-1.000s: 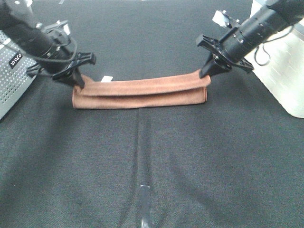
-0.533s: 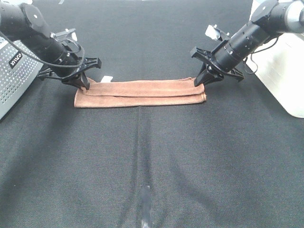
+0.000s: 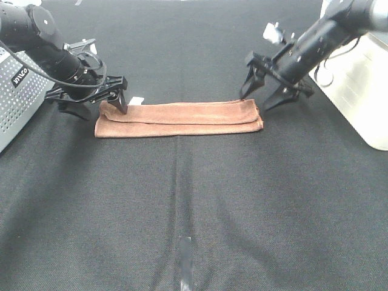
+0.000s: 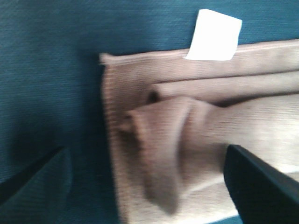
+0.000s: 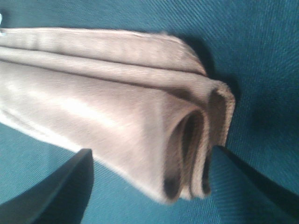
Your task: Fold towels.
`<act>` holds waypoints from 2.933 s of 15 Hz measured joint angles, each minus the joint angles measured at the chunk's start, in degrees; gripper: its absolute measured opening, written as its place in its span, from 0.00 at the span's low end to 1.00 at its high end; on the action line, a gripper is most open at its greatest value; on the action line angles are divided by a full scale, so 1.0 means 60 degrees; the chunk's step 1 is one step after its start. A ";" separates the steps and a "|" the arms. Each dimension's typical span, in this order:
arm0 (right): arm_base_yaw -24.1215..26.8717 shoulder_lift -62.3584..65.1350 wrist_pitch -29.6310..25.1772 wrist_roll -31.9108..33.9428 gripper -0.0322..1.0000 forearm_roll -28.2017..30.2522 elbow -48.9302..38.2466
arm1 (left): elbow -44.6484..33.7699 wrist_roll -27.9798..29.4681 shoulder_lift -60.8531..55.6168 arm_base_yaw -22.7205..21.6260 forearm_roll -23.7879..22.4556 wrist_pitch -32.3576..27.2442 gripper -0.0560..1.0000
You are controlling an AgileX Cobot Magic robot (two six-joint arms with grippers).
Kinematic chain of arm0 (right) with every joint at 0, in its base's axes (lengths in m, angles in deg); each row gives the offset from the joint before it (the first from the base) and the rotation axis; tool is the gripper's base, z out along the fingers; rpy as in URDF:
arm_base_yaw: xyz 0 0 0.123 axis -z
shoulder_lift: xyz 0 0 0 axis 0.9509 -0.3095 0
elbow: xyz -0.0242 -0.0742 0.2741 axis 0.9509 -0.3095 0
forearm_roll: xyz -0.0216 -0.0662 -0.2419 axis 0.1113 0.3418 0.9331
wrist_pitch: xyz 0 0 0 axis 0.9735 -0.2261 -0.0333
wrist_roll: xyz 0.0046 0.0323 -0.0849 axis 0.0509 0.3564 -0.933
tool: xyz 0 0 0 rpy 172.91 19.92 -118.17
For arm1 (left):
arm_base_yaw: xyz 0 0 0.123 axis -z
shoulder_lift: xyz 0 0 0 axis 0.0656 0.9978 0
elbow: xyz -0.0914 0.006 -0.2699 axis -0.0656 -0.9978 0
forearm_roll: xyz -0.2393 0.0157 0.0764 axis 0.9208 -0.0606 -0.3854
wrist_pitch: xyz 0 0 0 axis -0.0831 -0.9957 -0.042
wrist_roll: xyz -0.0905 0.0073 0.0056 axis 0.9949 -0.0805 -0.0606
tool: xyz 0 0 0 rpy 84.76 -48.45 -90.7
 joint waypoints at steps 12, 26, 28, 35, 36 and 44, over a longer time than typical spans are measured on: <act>0.0000 0.0010 -0.0029 0.0010 0.68 0.0143 0.0000 | 0.0095 -0.0086 0.0592 -0.0019 0.0926 0.0363 0.12; 0.0000 0.1633 -0.1194 0.0306 0.68 0.0248 0.0000 | 0.0544 0.0917 -0.1528 0.1251 0.0649 -0.0812 0.12; 0.0000 0.1738 -0.1394 0.0306 0.68 0.0248 0.0000 | 0.0563 0.1108 -0.1280 0.1919 0.1270 0.0229 0.12; 0.0000 0.1738 -0.1480 0.0306 0.68 0.0248 0.0000 | 0.0563 0.1662 -0.0153 0.2932 0.3008 0.1795 0.44; 0.0000 0.1738 -0.1490 0.0306 0.68 0.0248 0.0000 | 0.0563 0.1662 -0.0143 0.2970 0.3075 0.1948 0.58; -0.0382 0.1633 -0.1719 0.0220 0.68 -0.1261 0.0000 | 0.0563 0.1155 -0.1346 0.1480 0.2368 0.2636 0.77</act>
